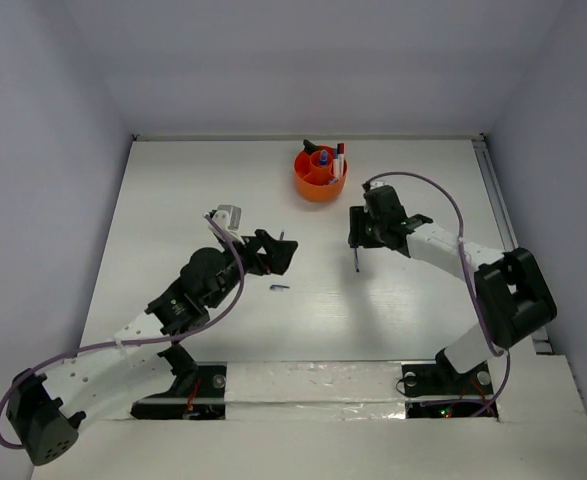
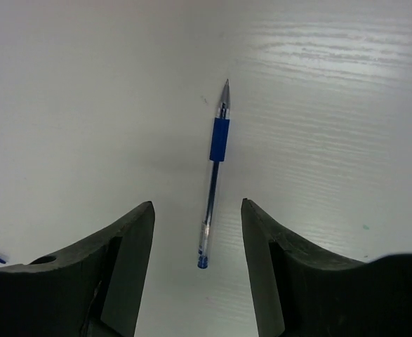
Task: Sort the stationery into containers
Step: Pick up the pen from the center of the board.
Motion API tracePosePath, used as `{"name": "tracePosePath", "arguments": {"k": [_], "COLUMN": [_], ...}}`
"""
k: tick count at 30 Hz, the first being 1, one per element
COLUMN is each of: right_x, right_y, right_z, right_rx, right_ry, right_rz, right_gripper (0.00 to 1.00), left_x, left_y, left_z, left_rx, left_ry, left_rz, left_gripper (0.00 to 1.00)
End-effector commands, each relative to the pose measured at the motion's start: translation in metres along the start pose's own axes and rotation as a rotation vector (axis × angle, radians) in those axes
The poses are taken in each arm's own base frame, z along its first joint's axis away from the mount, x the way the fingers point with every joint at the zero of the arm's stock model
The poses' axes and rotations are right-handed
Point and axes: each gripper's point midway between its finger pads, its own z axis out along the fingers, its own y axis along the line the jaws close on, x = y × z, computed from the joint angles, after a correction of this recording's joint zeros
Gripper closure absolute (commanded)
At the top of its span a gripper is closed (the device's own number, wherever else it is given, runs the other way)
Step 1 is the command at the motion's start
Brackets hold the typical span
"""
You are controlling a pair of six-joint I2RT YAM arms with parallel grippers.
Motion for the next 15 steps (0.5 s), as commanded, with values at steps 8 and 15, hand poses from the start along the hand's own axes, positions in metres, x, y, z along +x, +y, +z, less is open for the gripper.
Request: {"name": "tracePosePath", "arguments": {"k": [8, 15], "right_x": [-0.001, 0.004], "right_y": [-0.003, -0.012], "right_z": [0.045, 0.066], "right_rx": [0.061, 0.130], "right_ry": [0.075, 0.114], "right_rz": [-0.036, -0.051], "right_gripper": [0.54, 0.80], "left_x": [0.029, 0.043], "left_y": [0.002, 0.002], "left_z": [-0.022, -0.025], "left_rx": [0.060, 0.079], "left_ry": [0.079, 0.127], "left_rz": [-0.065, -0.072], "left_gripper": [0.40, 0.53]}}
